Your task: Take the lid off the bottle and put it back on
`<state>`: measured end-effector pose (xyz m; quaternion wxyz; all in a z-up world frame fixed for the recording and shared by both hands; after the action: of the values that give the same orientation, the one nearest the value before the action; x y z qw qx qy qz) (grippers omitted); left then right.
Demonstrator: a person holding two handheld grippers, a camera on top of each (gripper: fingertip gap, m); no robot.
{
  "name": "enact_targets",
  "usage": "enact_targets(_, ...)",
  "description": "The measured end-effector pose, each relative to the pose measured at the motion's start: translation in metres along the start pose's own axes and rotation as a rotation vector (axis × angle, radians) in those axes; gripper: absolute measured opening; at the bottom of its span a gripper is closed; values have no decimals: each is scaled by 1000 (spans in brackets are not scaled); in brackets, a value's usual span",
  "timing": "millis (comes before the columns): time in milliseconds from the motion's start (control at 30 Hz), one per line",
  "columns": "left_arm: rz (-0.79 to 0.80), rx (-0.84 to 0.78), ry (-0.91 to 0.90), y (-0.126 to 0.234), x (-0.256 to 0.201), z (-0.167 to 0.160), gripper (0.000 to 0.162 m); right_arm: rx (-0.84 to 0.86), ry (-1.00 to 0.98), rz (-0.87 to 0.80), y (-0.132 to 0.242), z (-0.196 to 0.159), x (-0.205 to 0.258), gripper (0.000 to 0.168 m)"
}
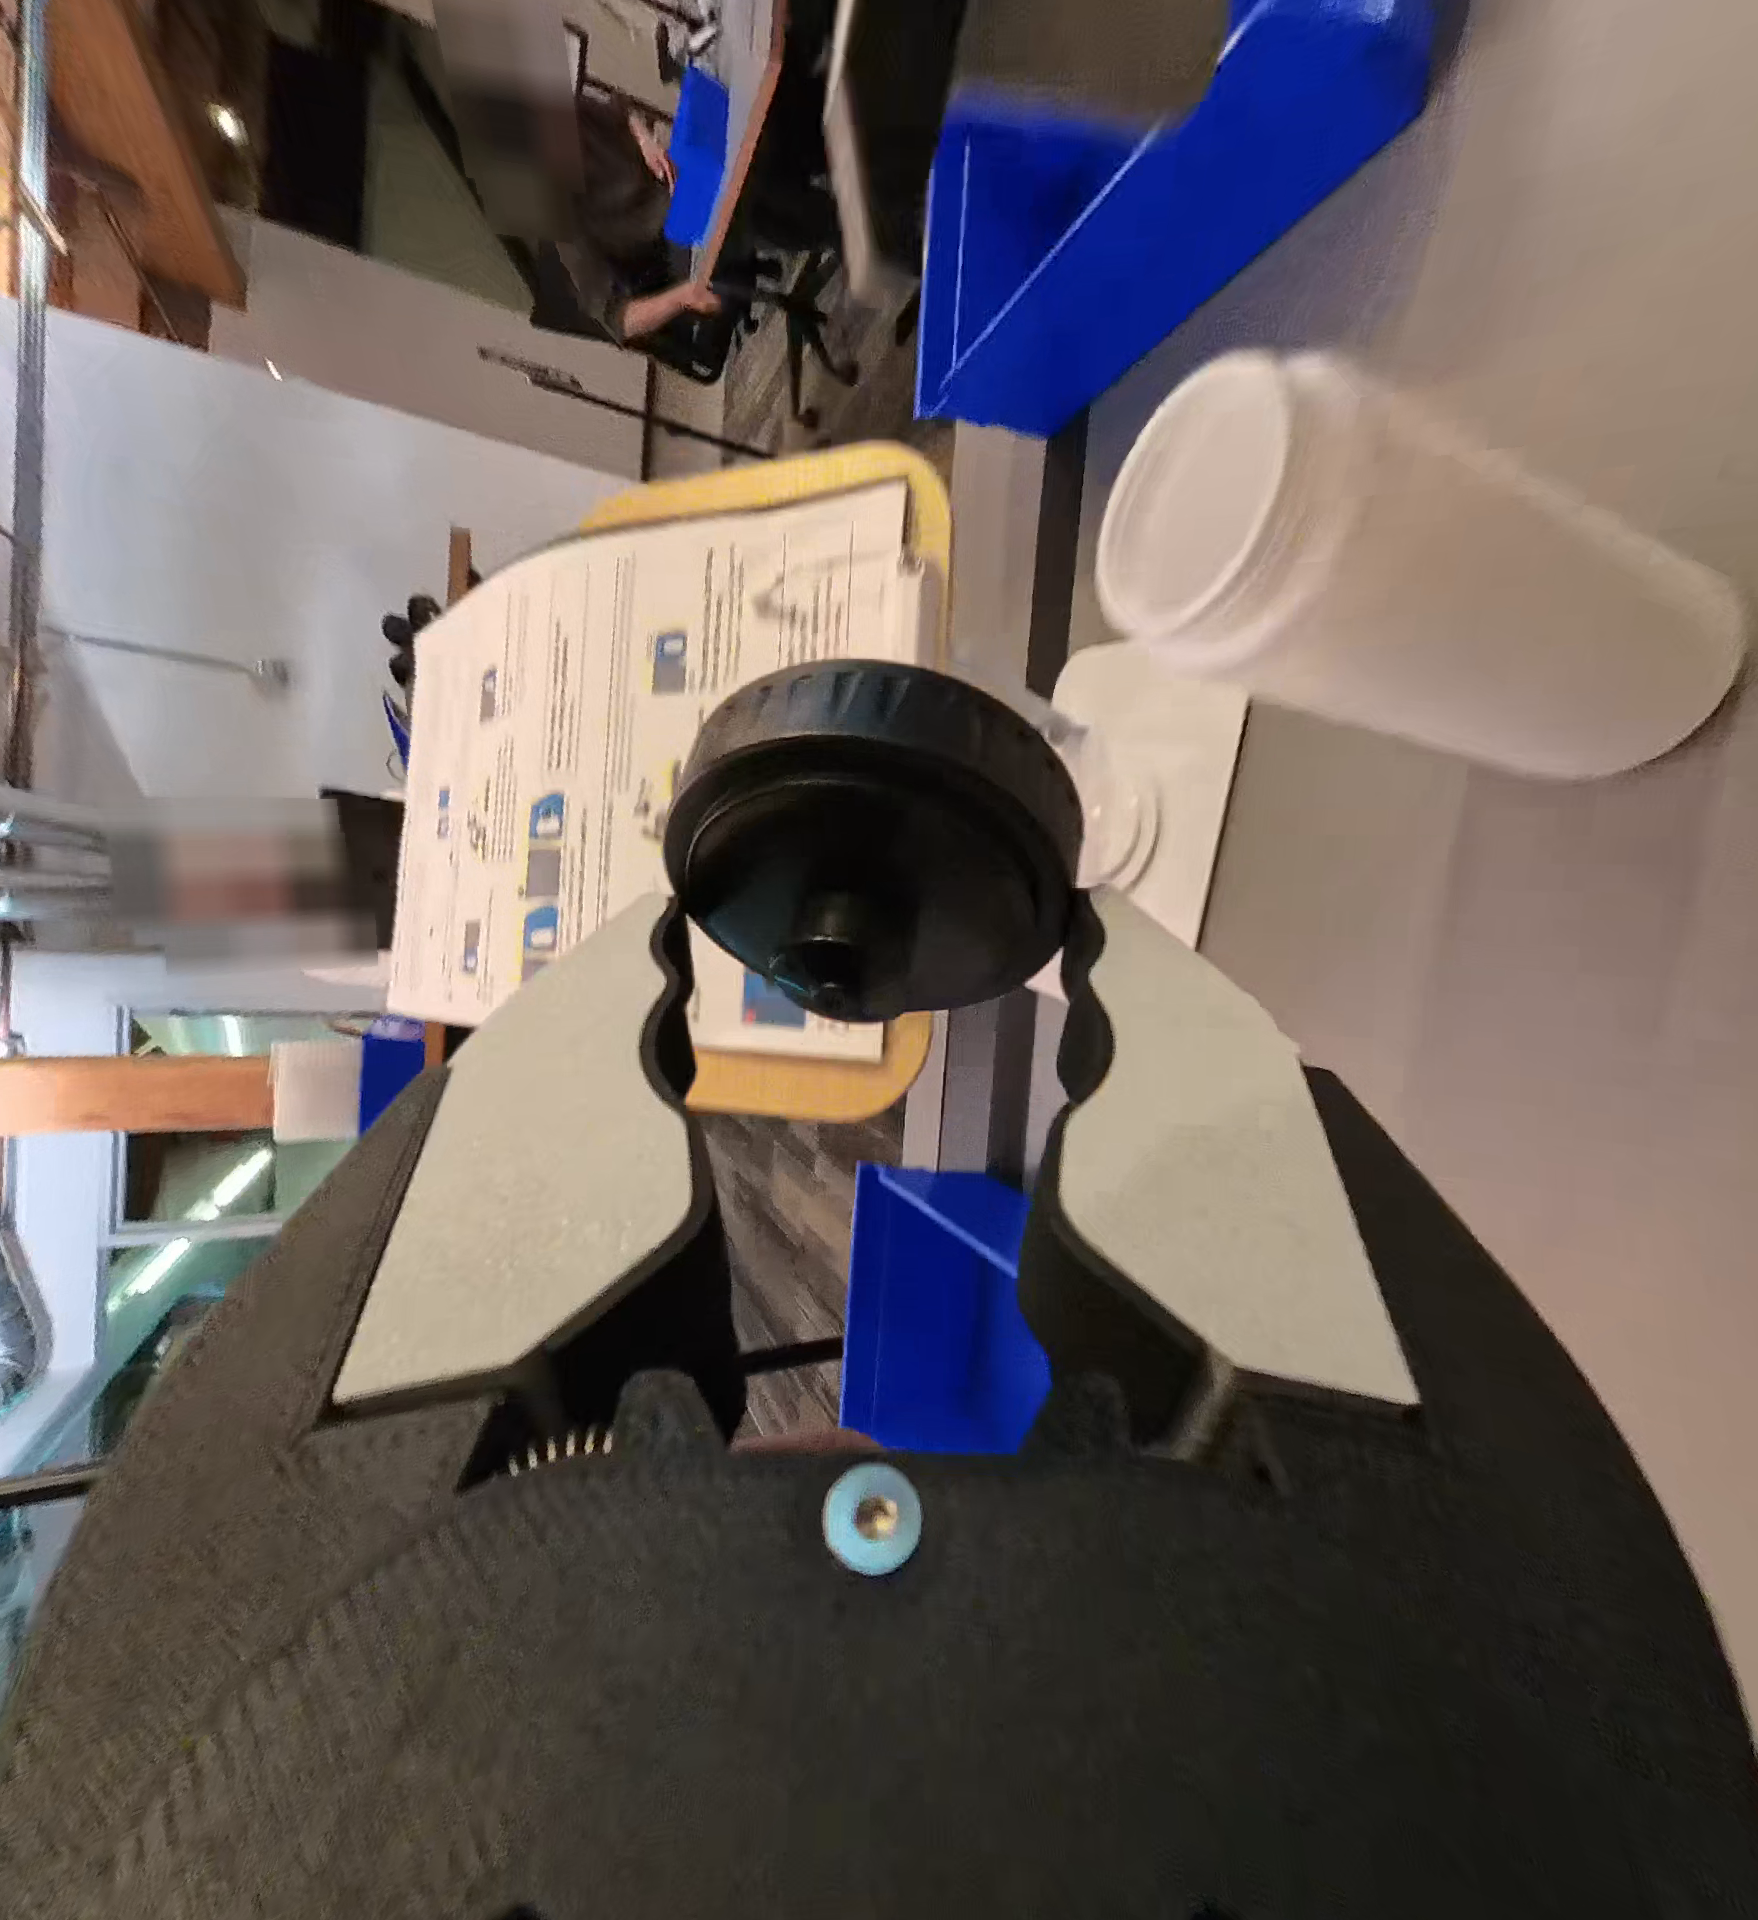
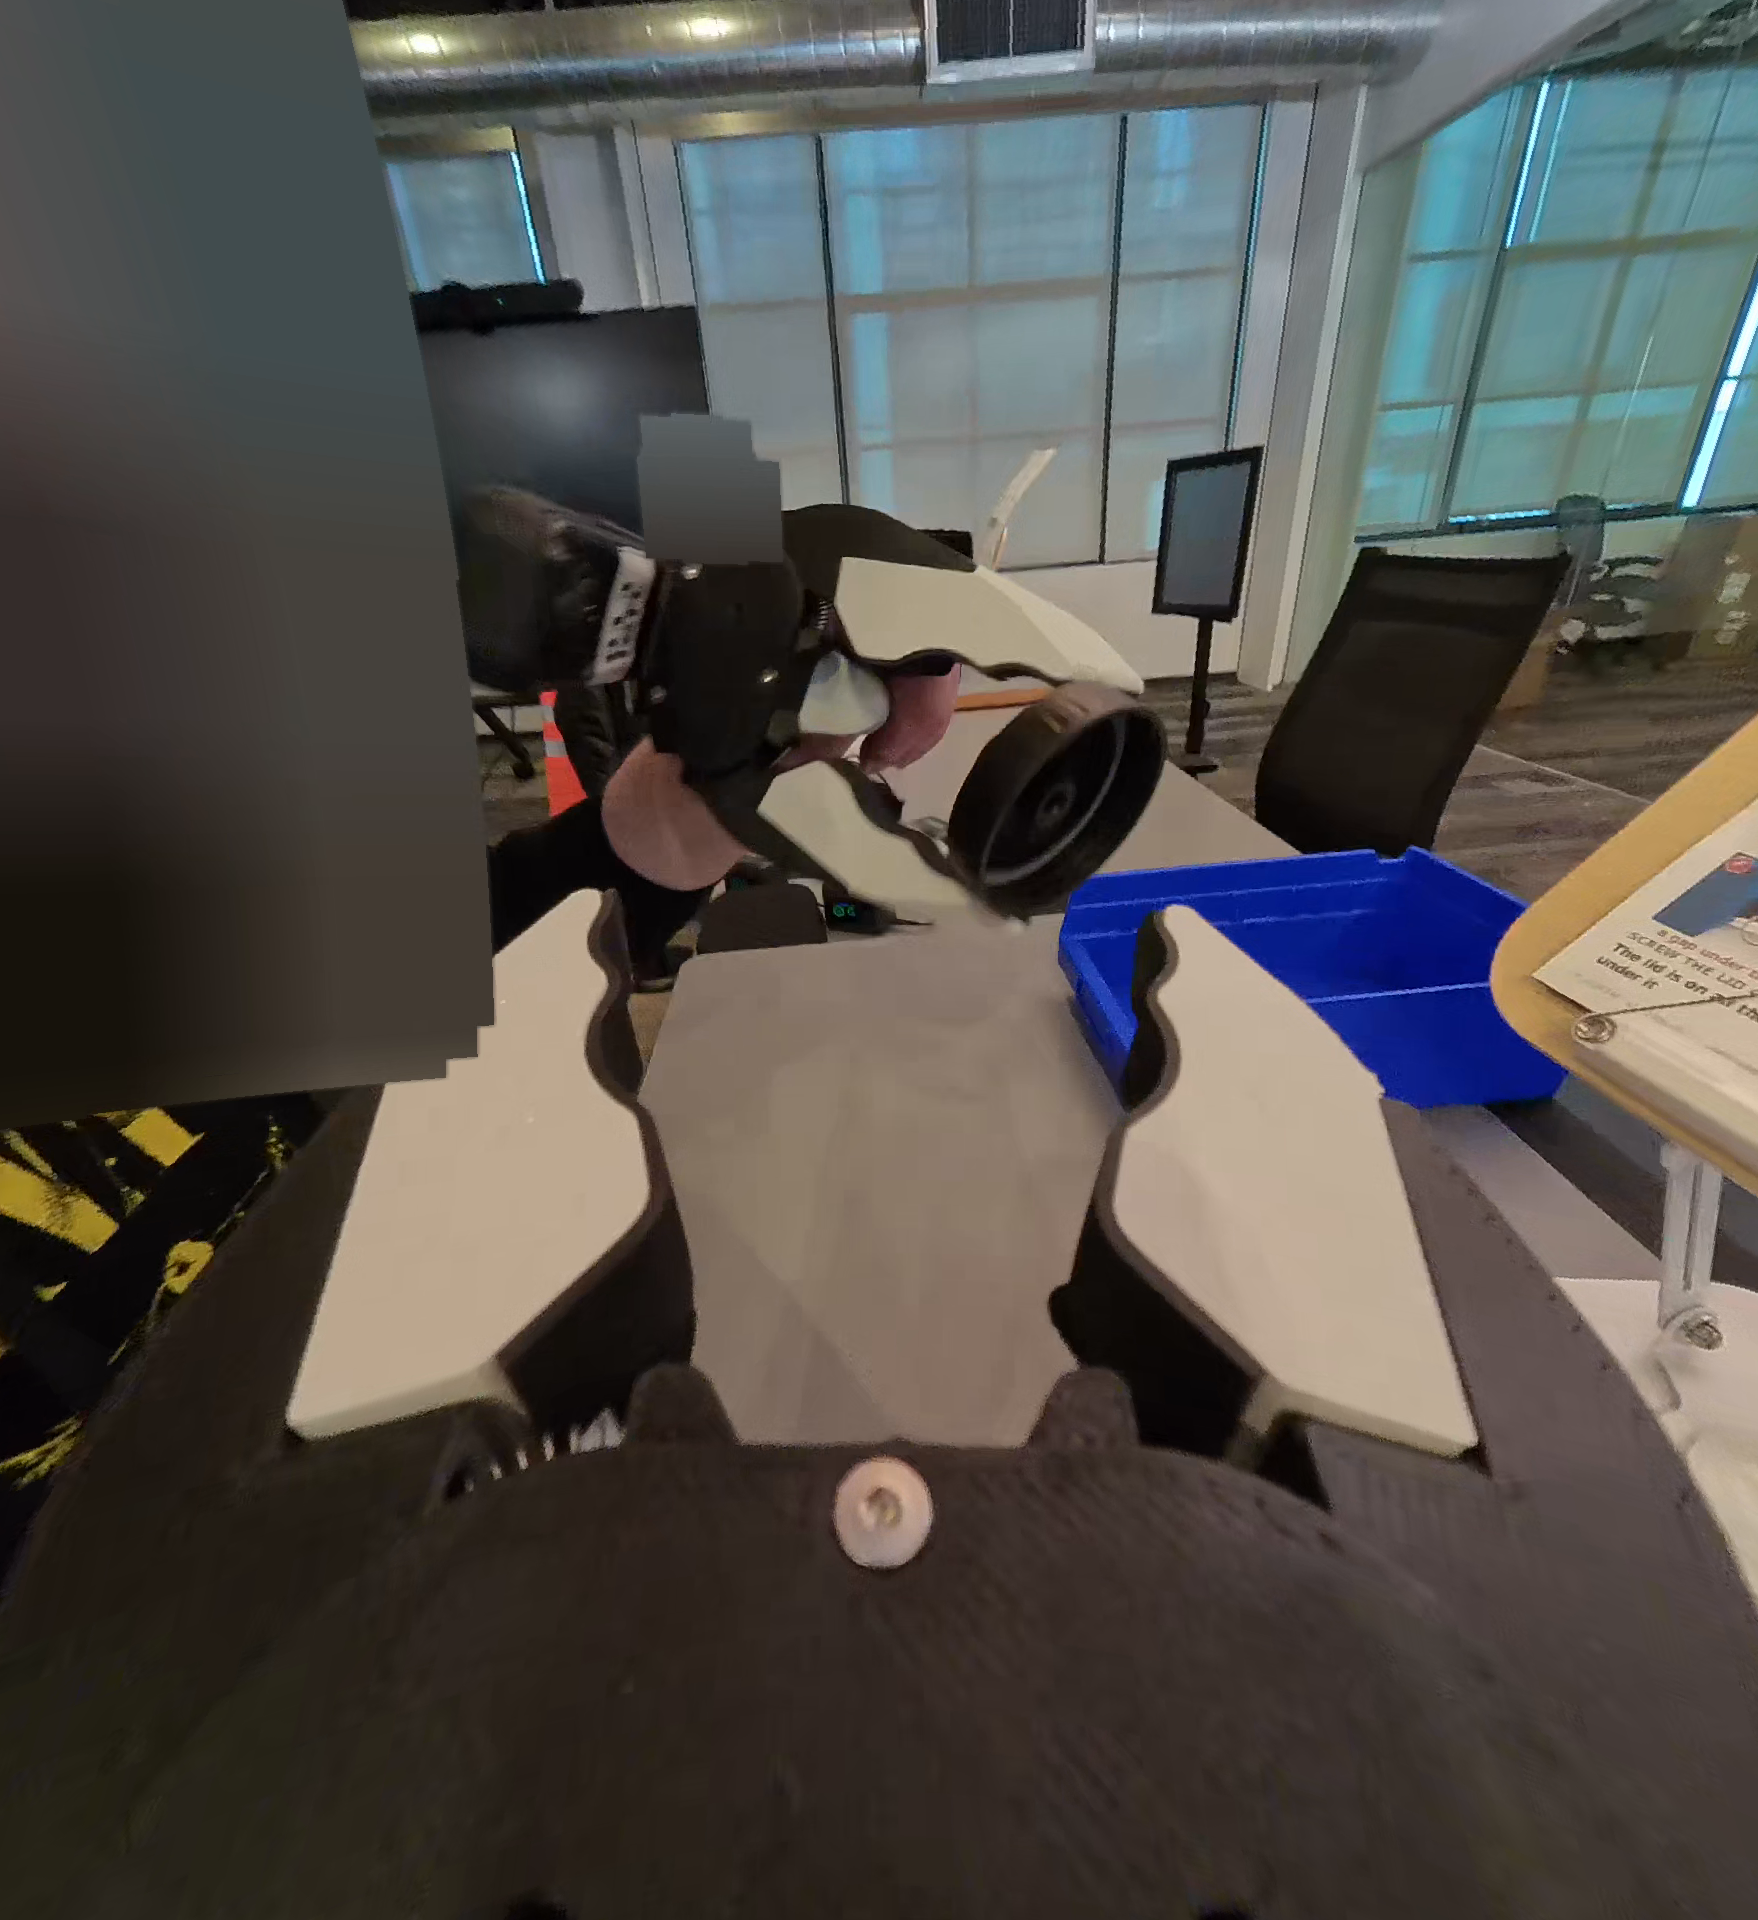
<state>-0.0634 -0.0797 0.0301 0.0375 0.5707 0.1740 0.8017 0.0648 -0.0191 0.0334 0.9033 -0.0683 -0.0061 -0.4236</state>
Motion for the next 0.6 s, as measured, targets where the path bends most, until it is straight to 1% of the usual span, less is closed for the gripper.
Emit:
enact_targets(100,-1,0,-50,-9,-15,30,68,93,21,-92,-16,-6,-1,91)
enact_targets(167,14,4,-84,-15,-21,43,68,140,7,-151,-21,-12,-5,84)
enact_targets(233,18,14,-96,-21,-24,51,68,158,-37,-167,-22,-17,-9,78)
enact_targets(300,34,26,-123,-26,-26,57,68,172,-71,-164,-23,-23,-11,65)
enact_targets(333,33,33,-137,-28,-28,59,68,182,-71,-172,-22,-27,-13,56)
enact_targets(467,54,70,-179,-34,-30,65,69,178,-59,-206,-18,-33,-22,30)
enact_targets(533,53,60,-176,-36,-31,66,69,173,-60,-192,-16,-34,-23,29)
enact_targets(600,57,22,-153,-33,-29,68,66,127,-98,-133,-12,-31,-24,29)
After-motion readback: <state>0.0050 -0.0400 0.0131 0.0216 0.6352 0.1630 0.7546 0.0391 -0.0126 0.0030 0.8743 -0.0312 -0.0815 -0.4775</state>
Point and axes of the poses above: each gripper's, where its closed fingertips meet, y back along the fingers, z out of its top, x = y × z across the jaws, the point moved 4 cm from there along y, back along the fingers, and after that the axes turned 2 degrees about -x, right-handed, at the moved point
